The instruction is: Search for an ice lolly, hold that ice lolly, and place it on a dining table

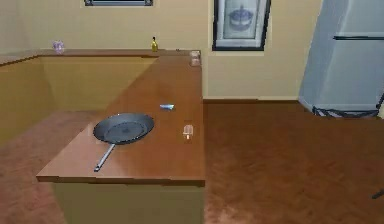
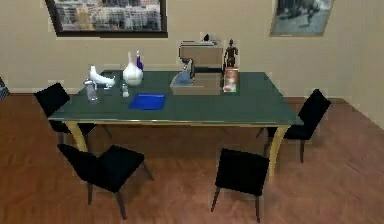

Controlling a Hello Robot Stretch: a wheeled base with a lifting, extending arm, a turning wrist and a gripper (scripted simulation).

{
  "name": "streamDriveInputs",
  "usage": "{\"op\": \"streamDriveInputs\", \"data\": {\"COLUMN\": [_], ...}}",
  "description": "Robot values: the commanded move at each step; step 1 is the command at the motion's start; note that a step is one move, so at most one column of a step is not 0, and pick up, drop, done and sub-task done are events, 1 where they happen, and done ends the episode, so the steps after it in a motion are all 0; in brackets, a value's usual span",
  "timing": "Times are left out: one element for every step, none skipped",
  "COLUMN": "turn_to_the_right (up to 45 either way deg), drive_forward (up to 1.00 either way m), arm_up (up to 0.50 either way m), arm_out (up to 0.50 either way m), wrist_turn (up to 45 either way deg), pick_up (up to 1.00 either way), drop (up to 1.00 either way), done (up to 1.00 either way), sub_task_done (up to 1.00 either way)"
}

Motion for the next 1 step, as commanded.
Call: {"op": "streamDriveInputs", "data": {"turn_to_the_right": [-45.0], "drive_forward": [0.0], "arm_up": [0.0], "arm_out": [0.0], "wrist_turn": [0.0], "pick_up": [0.0], "drop": [0.0], "done": [0.0], "sub_task_done": [0.0]}}
